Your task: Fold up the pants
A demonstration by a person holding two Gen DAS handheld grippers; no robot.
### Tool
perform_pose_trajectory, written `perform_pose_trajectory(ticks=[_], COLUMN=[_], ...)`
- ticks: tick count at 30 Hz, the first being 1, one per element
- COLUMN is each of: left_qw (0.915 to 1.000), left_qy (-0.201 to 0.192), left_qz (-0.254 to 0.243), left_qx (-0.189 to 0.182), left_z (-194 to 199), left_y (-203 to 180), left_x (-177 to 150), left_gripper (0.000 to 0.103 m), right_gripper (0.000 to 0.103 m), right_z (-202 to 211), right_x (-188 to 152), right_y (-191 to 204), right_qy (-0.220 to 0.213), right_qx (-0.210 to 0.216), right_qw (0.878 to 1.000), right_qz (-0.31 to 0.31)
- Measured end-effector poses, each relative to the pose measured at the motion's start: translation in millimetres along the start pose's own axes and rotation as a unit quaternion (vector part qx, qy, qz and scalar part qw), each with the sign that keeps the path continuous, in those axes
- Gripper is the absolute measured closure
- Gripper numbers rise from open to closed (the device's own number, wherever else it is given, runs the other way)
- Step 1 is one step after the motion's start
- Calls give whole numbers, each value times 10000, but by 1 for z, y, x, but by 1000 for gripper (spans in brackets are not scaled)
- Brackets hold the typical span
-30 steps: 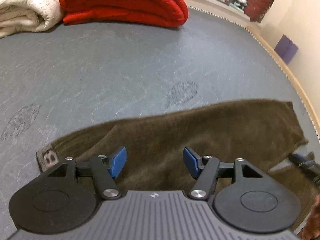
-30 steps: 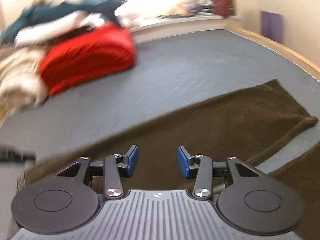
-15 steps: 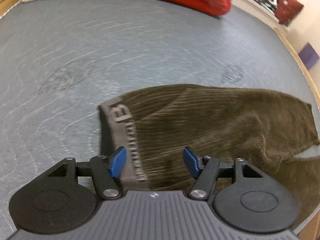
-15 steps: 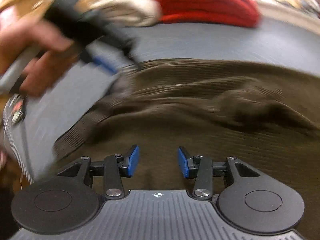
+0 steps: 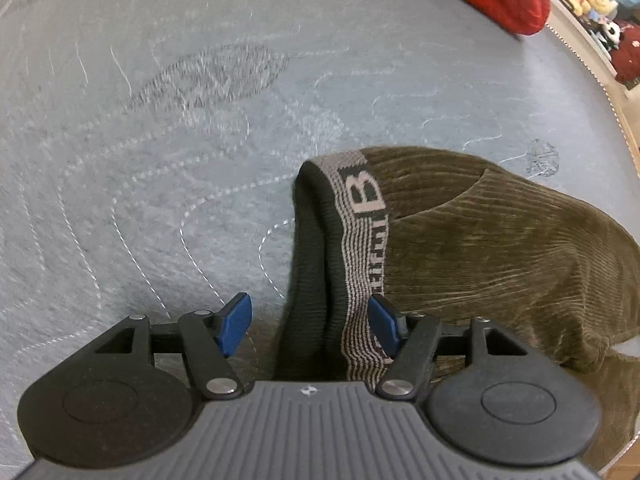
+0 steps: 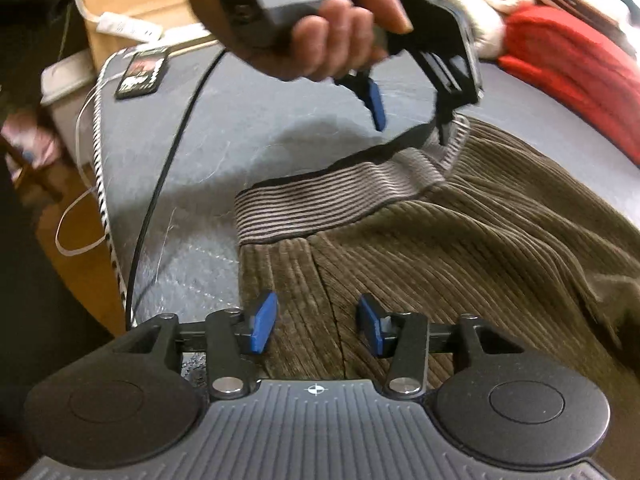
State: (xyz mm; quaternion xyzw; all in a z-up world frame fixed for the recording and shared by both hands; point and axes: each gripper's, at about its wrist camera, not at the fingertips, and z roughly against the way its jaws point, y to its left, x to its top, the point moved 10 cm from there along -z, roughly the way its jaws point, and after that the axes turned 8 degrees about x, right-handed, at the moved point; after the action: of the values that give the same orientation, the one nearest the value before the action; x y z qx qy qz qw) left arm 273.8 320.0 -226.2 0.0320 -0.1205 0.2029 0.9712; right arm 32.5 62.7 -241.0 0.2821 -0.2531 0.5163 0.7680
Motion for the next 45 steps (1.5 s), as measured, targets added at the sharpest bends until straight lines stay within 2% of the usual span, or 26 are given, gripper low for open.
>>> perform_pose_trajectory(ticks=[4,5,6,7,10,12,13,14,15,19,21,23,26,28,30,31,32,34,35,37,39,41,43,44,45], left_qw=[9996,9993,9990,9987,9968,9962,9963,9963,9962,9954,9952,9961,9967,9956,9929,9919,9917,9910,9901,9889,9883,9871,9866,9868,9867], left_qy=[31,-6,-41,-62,-205,-268,-279,-292,-313,-511,-614,-525,-240,-324,-713,-903,-1044,-1136,-1123,-1030,-845,-635,-447,-304,-85], left_qz=[-268,-372,-455,-507,-768,-829,-804,-796,-802,-776,-688,-624,-776,-786,-768,-737,-688,-687,-759,-946,-1175,-1412,-1543,-1579,-1623], left_qx=[-4,16,-4,-87,3,-33,-85,-114,-137,-249,-340,-335,60,399,570,509,309,-165,-359,-504,-480,-411,-278,-216,-70], left_z=[-10,-10,-9,-6,-1,2,5,6,8,25,37,39,22,25,43,55,66,78,80,77,69,56,42,34,23], left_y=[-10,-12,-14,-18,-21,-22,-22,-22,-21,-17,-14,-12,-12,-8,-9,-13,-20,-39,-50,-66,-79,-86,-85,-84,-81], left_x=[-5,-5,-5,-6,-6,-6,-5,-5,-4,0,4,3,-5,0,13,19,23,23,21,15,3,-7,-17,-23,-29], left_gripper=[33,36,47,51,64,82,84,87,89,92,93,93,86,85,83,83,81,81,80,80,78,77,74,68,64], right_gripper=[53,53,54,57,59,59,66,85,92,97,97,97,96,94,93,87,76,69,69,69,69,69,69,70,71], right_z=[-8,-7,-6,-5,-13,-16,-16,-16,-17,-10,-1,2,-12,-12,0,9,19,37,42,46,46,40,32,26,26], right_x=[1,2,3,2,-5,-8,-7,-5,-3,11,20,24,11,9,20,27,33,42,43,37,24,4,-21,-35,-39], right_y=[4,8,11,15,30,37,40,40,35,28,34,38,37,33,24,16,6,-23,-35,-64,-93,-116,-133,-138,-139], right_qy=[74,96,115,135,346,327,285,267,263,72,-185,-297,74,154,66,-62,-203,-514,-570,-596,-536,-275,175,492,454], right_qx=[161,200,219,238,464,353,317,321,237,545,592,560,744,683,773,862,921,787,715,645,482,211,-101,-225,-185], right_qw=[9987,9980,9972,9960,9908,9878,9867,9868,9887,9941,9933,9928,9920,9917,9943,9952,9954,9948,9938,9877,9767,9653,9551,9507,9513], right_qz=[469,589,711,853,1222,1480,1571,1562,1459,936,974,1013,1020,1075,729,452,164,-389,-641,-1297,-2020,-2590,-2956,-3053,-3042])
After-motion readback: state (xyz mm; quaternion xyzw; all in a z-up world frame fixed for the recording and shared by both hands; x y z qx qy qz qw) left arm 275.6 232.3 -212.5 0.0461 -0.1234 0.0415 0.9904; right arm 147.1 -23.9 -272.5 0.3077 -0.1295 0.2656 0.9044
